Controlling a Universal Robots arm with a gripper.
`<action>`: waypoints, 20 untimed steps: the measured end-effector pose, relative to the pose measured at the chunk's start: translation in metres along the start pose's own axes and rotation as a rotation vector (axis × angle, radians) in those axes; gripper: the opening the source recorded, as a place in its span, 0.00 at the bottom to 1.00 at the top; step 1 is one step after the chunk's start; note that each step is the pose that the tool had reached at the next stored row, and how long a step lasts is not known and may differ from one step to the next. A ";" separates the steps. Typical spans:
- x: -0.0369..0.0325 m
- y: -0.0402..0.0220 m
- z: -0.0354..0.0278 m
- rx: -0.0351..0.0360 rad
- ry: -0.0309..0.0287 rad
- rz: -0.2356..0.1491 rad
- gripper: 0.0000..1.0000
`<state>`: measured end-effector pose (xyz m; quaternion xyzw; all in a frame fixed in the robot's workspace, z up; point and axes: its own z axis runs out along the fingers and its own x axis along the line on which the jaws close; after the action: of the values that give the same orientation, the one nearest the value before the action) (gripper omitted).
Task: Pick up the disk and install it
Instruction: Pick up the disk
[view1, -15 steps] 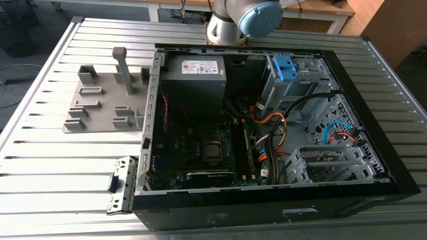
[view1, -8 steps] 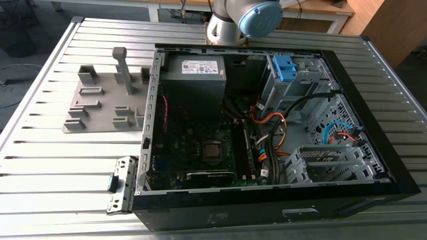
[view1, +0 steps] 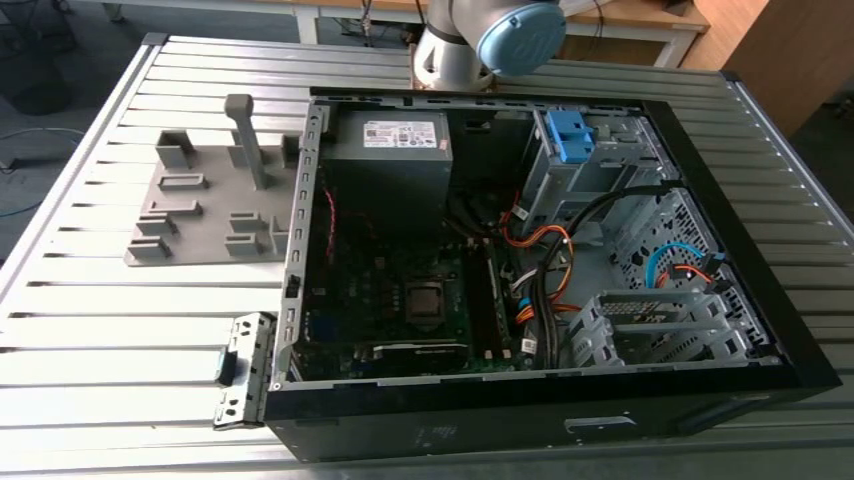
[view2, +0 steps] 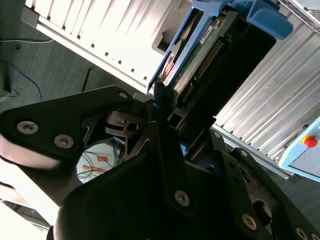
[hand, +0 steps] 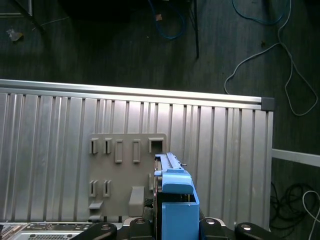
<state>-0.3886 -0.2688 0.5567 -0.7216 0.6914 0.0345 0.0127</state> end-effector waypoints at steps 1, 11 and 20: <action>0.0006 -0.0002 -0.0001 -0.0001 0.0004 0.000 0.36; 0.0067 -0.0014 -0.0004 -0.0002 0.0045 0.000 0.36; 0.0146 -0.0013 -0.0009 -0.0002 0.0056 0.000 0.36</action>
<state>-0.3867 -0.2833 0.5567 -0.7216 0.6915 0.0326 0.0106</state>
